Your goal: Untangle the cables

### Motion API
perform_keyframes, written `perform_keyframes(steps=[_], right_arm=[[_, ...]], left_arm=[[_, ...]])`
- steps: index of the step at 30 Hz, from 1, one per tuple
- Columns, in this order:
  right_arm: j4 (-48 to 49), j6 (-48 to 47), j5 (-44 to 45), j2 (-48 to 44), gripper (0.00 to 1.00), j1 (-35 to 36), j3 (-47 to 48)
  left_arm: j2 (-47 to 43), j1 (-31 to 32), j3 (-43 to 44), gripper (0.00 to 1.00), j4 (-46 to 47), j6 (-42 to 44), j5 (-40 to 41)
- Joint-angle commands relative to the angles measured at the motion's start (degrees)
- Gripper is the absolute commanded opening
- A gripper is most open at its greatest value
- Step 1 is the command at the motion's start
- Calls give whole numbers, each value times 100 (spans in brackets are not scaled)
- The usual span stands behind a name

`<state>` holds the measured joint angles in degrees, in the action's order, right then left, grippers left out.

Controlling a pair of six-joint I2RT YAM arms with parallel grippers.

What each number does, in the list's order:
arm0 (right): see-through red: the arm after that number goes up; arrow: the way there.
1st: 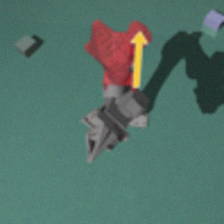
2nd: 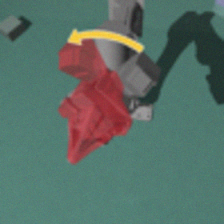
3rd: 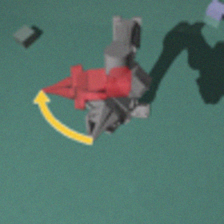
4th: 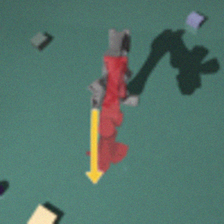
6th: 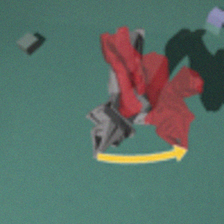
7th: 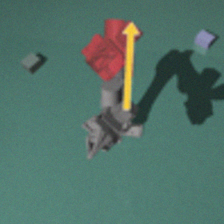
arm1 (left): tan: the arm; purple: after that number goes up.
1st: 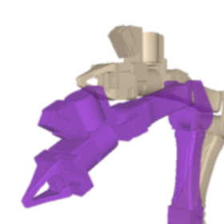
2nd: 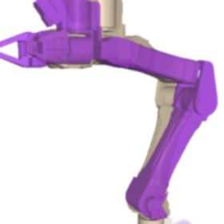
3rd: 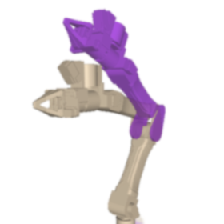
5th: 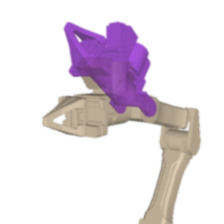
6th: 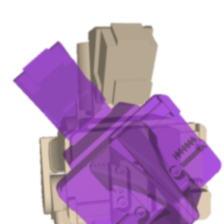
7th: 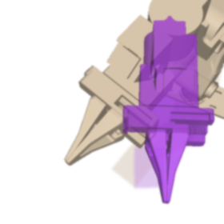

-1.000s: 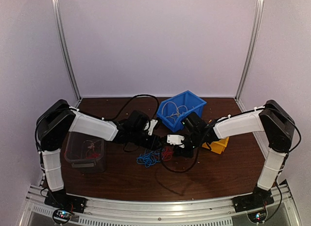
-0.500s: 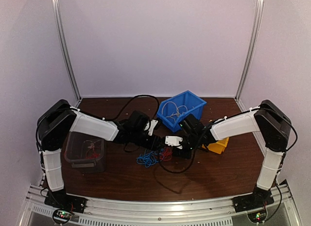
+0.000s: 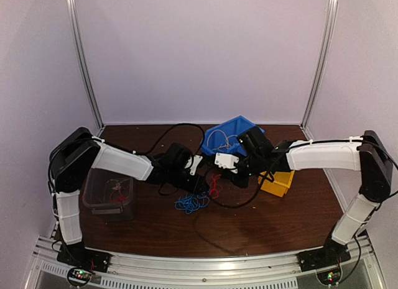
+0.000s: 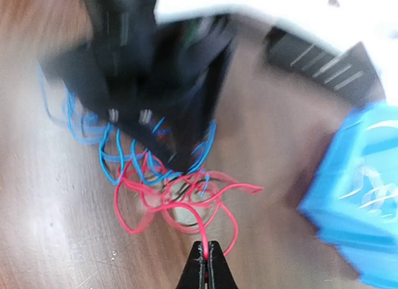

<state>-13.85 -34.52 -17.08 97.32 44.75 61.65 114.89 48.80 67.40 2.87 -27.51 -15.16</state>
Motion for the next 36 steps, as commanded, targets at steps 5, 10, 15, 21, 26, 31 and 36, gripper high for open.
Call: perform_keyframes(steps=[5, 10, 15, 21, 26, 31, 36], right_arm=[[-1247, 109, 4, -1267, 0, -188, 1474], [-1826, 432, -400, -1380, 0, -325, 2656], [-2210, 612, -635, -1375, 0, -377, 3652], [-2447, 743, -790, -1378, 0, -536, 4587], [-2477, 780, -986, -1440, 0, -645, 4545], [-2301, 678, -934, -1583, 0, -645, 3651], [-1938, 700, -1018, -1759, 0, -731, 2711]], left_arm=[[69, -37, -227, 30, 148, 108, 109], [238, -37, -241, 29, 238, 101, 86], [332, -40, -224, 27, 239, 122, 136], [402, -37, -214, 27, 185, 156, 193], [-78, -37, -352, 32, 296, 210, 372], [-1086, -37, -533, 45, 383, 515, 734], [-1993, -5, -676, 49, 310, 844, 946]])
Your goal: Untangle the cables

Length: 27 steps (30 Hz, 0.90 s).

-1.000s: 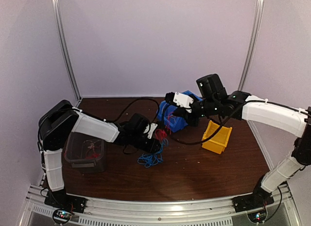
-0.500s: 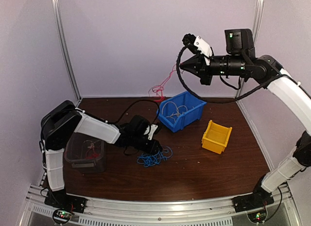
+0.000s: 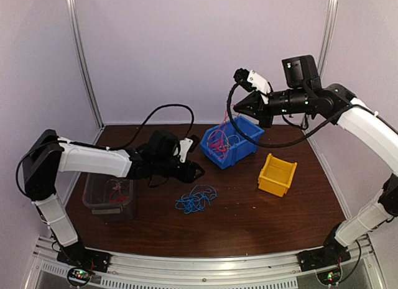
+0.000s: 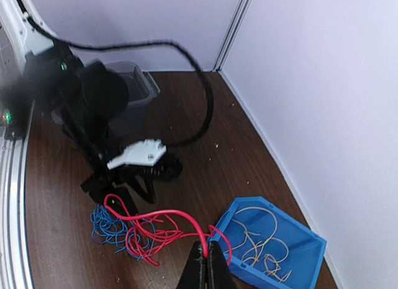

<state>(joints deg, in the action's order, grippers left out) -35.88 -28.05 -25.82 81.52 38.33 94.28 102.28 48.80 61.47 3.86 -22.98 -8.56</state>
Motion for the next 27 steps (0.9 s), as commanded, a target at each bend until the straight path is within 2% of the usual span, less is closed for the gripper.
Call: perform_keyframes(steps=[1, 7, 15, 20, 24, 27], right_arm=[[341, 85, -212, -198, 0, -93, -723], [604, 452, -880, -234, 0, -205, -1097], [543, 643, -1772, -197, 0, -240, -993], [570, 644, -1777, -225, 0, -244, -1073], [588, 651, -1808, -241, 0, -239, -1142], [589, 642, -1833, -265, 0, -243, -1172]], left_arm=[[-872, 12, -136, 50, 259, 512, 292], [-1432, 119, -727, 50, 1089, 926, 275], [-1007, 121, -558, 48, 1358, 650, 369], [-841, 121, -527, 48, 1778, 522, -378], [-754, 129, -572, 42, 1965, 475, -591], [-663, 130, -558, 43, 2050, 441, -878]])
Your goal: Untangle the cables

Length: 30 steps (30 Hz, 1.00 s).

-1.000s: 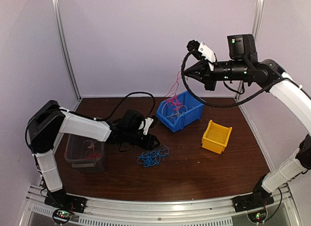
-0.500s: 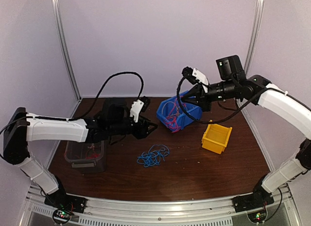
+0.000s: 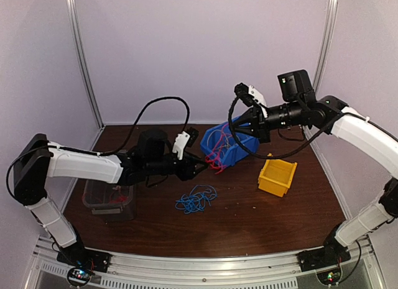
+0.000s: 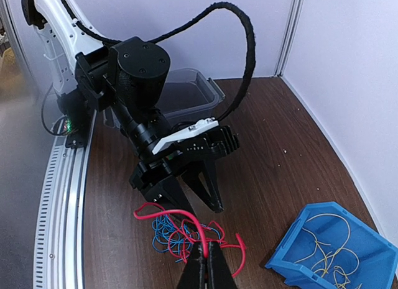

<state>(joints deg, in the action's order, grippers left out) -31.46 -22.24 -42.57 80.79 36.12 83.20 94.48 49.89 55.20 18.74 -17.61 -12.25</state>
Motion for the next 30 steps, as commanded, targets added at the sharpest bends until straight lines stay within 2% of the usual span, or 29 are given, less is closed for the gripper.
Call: perform_keyframes(steps=[1, 4, 6, 9, 12, 19, 24, 30], right_arm=[[153, 60, -168, -195, 0, -20, -80], [144, 52, -188, -204, 0, -21, -104], [149, 44, -211, -213, 0, -22, -130], [142, 34, -221, -229, 0, -25, -138], [134, 77, -151, -242, 0, -83, -48], [343, 613, 41, -256, 0, -1158, 818], [342, 614, 999, -319, 0, -1532, 1154], [678, 935, 2082, -473, 0, -1852, 839]], left_arm=[[176, 19, 109, 44, 558, -106, -636], [298, 21, 116, 42, 719, -188, -879], [360, 21, 138, 38, 789, -241, -860], [470, 21, 213, 23, 813, -254, -829], [486, 21, 221, 0, 813, -269, -746], [311, 3, -121, 0, 414, -314, -211], [-3, -4, -393, 0, -3, -275, 360], [-697, -104, -588, 0, -832, -378, 1478]])
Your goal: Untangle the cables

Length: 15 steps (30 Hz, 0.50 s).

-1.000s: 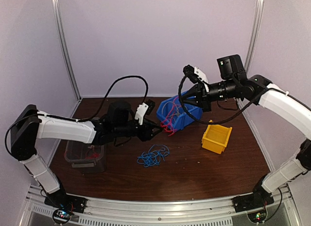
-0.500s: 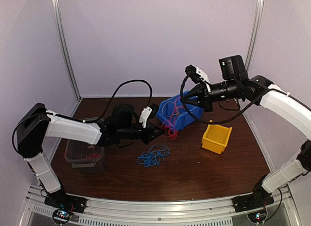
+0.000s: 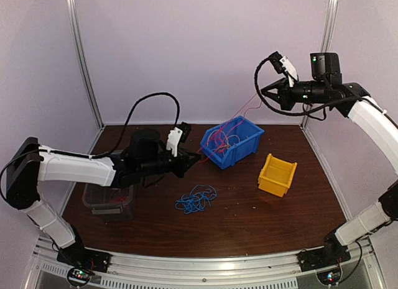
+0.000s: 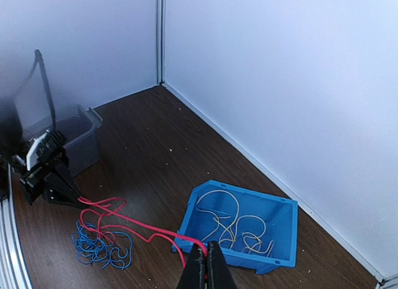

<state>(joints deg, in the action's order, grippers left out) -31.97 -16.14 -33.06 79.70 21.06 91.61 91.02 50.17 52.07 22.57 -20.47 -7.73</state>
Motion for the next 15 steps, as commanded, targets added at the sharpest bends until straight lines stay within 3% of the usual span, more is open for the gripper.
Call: perform_keyframes(steps=[1, 5, 8, 11, 15], right_arm=[[773, 327, 1275, -367, 0, -397, -11], [657, -491, 1396, -321, 0, -427, -52], [274, -1004, 687, -209, 0, -410, -436], [257, -1134, 521, -129, 1, -141, -1085], [43, -1034, 244, 208, 3, 42, -1242]], left_arm=[[-418, -145, -260, 0, -1413, -62, 1189], [-735, -148, 150, 0, -2692, 301, 2101], [-1454, -148, 146, 0, -2622, 618, 2056], [-2106, -148, 106, 0, -2030, 751, 1491], [-2260, -140, 466, 0, -1646, 848, -519]])
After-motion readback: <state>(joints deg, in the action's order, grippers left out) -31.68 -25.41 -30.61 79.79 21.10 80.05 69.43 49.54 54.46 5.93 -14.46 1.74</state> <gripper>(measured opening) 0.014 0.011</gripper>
